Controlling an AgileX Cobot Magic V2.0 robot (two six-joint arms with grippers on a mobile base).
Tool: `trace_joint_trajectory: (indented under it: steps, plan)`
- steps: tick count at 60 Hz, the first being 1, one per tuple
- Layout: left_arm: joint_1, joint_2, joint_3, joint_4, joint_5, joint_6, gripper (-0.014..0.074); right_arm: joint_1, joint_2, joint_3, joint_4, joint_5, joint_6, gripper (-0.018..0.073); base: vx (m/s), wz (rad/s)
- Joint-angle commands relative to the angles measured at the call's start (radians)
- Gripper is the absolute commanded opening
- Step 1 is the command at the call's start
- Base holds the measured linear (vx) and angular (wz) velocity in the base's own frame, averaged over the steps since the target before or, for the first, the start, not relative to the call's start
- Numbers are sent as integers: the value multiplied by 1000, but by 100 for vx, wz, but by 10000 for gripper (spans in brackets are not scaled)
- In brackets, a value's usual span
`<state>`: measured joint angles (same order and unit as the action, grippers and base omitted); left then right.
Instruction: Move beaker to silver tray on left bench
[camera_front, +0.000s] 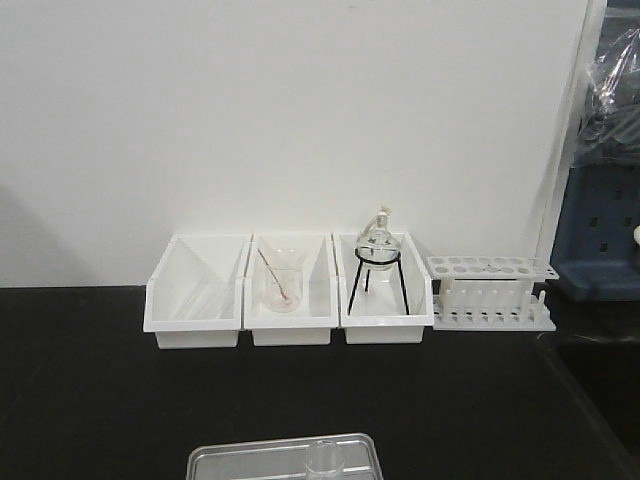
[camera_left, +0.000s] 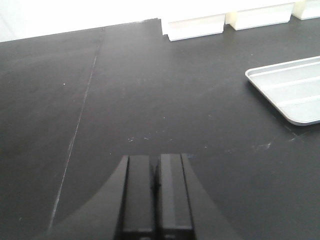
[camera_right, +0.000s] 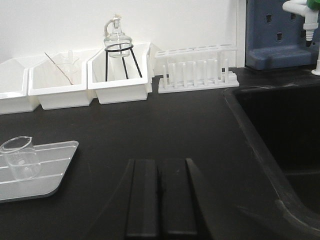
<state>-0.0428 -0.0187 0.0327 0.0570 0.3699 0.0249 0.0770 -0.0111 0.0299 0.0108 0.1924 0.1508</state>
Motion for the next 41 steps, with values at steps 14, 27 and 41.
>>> trace_joint_trajectory:
  steps: [14, 27, 41]
  plan:
    - [-7, -7, 20, -3, -75, -2, 1, -6, -12, 6, -11, -79, -15, -11, 0, 0]
    - [-7, -7, 20, -3, -75, -2, 1, -6, -12, 6, -11, -79, -15, -11, 0, 0]
    - [-7, -7, 20, -3, -75, -2, 1, -6, -12, 6, -11, -79, -15, -11, 0, 0]
